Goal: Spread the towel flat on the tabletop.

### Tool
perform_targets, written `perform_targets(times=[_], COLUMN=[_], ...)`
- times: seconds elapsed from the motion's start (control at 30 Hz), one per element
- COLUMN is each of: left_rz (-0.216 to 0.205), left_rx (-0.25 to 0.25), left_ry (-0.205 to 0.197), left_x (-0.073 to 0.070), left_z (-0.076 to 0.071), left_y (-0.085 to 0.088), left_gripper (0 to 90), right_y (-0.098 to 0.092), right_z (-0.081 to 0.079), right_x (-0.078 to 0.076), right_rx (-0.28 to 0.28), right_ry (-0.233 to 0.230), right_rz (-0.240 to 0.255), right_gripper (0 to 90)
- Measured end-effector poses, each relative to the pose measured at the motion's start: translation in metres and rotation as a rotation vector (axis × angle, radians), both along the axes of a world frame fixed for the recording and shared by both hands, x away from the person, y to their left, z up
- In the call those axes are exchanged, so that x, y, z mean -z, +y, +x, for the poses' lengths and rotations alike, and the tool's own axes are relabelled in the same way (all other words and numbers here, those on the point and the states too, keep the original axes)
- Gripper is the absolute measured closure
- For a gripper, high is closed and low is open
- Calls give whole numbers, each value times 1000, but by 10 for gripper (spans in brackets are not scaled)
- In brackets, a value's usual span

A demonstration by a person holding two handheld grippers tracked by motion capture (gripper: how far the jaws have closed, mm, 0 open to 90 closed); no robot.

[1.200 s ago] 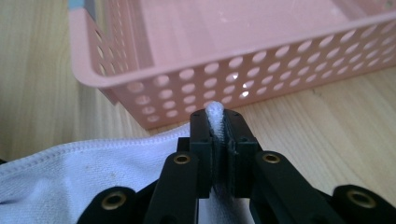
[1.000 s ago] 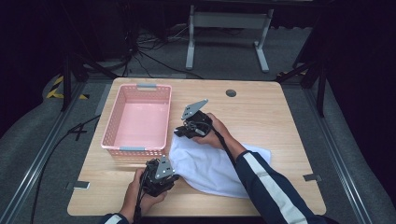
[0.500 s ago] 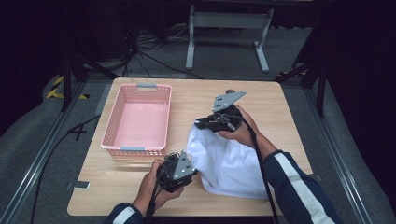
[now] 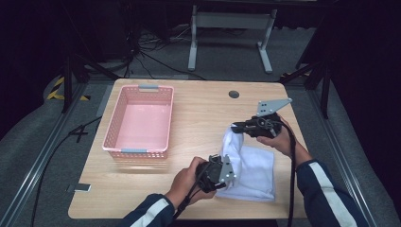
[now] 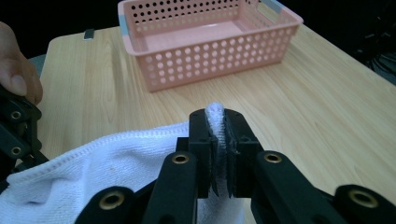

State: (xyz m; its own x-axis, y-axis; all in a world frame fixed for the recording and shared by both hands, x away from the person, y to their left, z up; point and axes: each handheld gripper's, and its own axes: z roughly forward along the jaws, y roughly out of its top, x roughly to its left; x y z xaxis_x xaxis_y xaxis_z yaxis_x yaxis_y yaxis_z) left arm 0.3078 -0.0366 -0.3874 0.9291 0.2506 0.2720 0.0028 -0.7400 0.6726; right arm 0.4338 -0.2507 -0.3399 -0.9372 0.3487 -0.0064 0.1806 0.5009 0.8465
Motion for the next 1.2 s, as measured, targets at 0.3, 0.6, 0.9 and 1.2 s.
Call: perform_targets(times=[0.3,0.6,0.9,1.2], left_rz=[-22,-175,-26,14], left_rx=[101,141,61,77], left_ry=[116,198,121,157], left_x=[23,8,30,58], left_z=[12,8,1,2], left_y=[-44,-22,6,9], left_gripper=[636,419,458,509], right_y=[-74,-119,-117,-80], right_z=[-19,-31,-59,-48], right_x=[31,67,46,67], right_rx=[83,261,405,445], right_ry=[35,64,13,78], right_rz=[-7,-173,-136,-199], right_gripper=[807,666,547,431])
